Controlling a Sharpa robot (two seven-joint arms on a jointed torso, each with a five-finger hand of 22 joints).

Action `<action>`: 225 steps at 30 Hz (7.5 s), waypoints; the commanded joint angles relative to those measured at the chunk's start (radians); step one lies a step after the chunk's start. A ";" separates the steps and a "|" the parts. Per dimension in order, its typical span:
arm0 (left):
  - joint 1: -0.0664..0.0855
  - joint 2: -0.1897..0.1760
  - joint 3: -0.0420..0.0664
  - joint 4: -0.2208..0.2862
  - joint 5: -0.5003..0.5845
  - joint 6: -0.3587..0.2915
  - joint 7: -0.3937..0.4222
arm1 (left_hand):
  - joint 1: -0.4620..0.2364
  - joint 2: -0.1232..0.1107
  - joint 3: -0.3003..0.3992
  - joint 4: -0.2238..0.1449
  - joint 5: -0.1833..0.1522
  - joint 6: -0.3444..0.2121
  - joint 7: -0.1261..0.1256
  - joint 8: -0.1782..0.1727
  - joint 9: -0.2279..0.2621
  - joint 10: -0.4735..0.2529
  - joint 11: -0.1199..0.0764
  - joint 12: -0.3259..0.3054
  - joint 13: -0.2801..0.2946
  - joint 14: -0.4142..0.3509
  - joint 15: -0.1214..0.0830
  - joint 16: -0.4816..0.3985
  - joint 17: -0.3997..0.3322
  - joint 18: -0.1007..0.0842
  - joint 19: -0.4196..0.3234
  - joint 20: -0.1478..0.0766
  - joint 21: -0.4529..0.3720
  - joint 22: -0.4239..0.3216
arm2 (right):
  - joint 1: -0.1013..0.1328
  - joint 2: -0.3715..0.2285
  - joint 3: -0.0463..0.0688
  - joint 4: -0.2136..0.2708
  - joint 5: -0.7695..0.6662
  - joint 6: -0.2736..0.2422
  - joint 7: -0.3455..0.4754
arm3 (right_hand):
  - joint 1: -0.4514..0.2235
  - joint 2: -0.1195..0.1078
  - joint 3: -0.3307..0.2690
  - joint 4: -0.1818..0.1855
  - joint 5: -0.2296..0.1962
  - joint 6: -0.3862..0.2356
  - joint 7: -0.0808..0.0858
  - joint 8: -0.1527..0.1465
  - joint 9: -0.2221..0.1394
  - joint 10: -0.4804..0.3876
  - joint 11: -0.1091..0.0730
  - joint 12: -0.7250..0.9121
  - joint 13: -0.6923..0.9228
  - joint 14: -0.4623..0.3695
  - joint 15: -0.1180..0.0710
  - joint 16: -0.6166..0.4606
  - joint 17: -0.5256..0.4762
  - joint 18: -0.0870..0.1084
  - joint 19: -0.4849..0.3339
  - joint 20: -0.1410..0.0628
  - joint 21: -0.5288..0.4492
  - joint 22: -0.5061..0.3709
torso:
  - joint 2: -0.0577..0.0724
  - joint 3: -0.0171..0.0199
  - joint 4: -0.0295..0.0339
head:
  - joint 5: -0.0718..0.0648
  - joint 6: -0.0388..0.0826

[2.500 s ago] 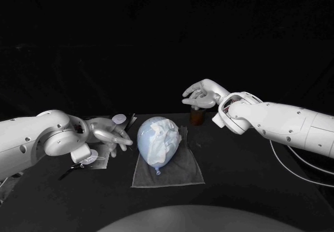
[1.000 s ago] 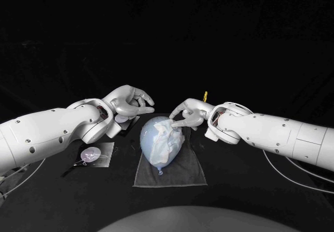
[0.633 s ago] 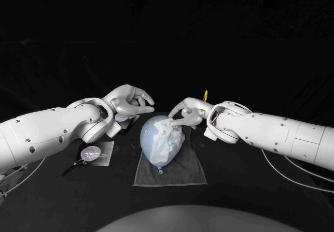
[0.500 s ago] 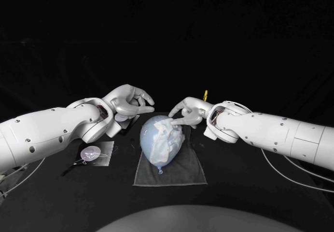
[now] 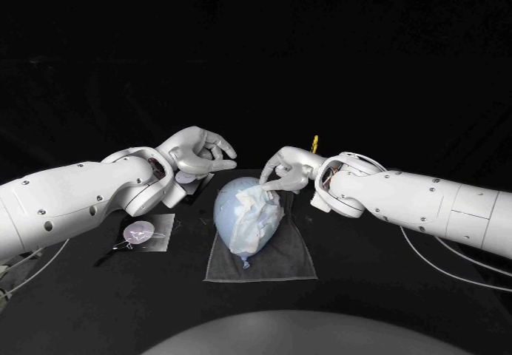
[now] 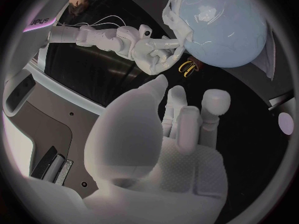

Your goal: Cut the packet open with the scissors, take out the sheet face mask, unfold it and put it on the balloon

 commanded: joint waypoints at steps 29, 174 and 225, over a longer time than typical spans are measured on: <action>0.000 -0.004 0.001 0.008 0.020 0.044 0.039 | -0.003 -0.026 0.048 0.034 0.002 -0.007 -0.008 0.002 -0.040 -0.080 0.001 -0.188 -0.147 -0.280 0.004 -0.175 -0.443 0.046 -0.240 0.007 -0.234 -0.343 | -0.007 -0.093 0.014 0.165 0.018 -0.270 0.080 | -0.073 0.014 0.096 -0.010 -0.005 -0.071 -0.024 0.184 0.153 0.102 -0.025 0.004 0.263 0.104 -0.026 0.004 0.263 0.000 0.008 -0.027 0.046 0.074 | 0.001 0.0002 -0.0003 | 0.006 -0.012; -0.001 0.117 0.000 -0.081 0.002 0.299 0.001 | 0.097 0.084 -0.312 0.101 0.002 0.053 -0.006 -0.140 -0.160 0.045 0.021 -0.809 -0.583 -0.182 0.008 -0.225 -0.627 0.031 -0.072 0.007 -0.221 -0.300 | -0.068 -0.160 0.030 0.303 -0.060 -0.448 0.069 | -0.038 0.038 0.085 -0.043 -0.005 -0.027 0.000 0.032 0.124 0.102 -0.004 0.004 0.263 0.104 -0.006 0.004 0.263 -0.002 0.004 -0.011 0.060 0.139 | 0.003 -0.0005 0.0003 | 0.004 -0.018; 0.000 0.052 0.004 -0.072 -0.009 0.231 0.034 | 0.093 0.102 0.094 0.000 0.002 0.205 -0.051 -0.088 -0.075 0.266 -0.045 -0.703 -0.453 -0.087 -0.049 -0.162 -0.466 -0.002 0.007 -0.045 -0.047 -0.069 | -0.068 -0.180 0.032 0.284 -0.040 -0.506 0.068 | -0.044 0.037 0.098 -0.049 -0.005 -0.029 0.000 0.038 0.132 0.102 -0.004 0.004 0.263 0.104 -0.006 0.004 0.263 -0.004 0.008 -0.012 0.067 0.148 | 0.002 0.0004 0.0013 | -0.008 -0.018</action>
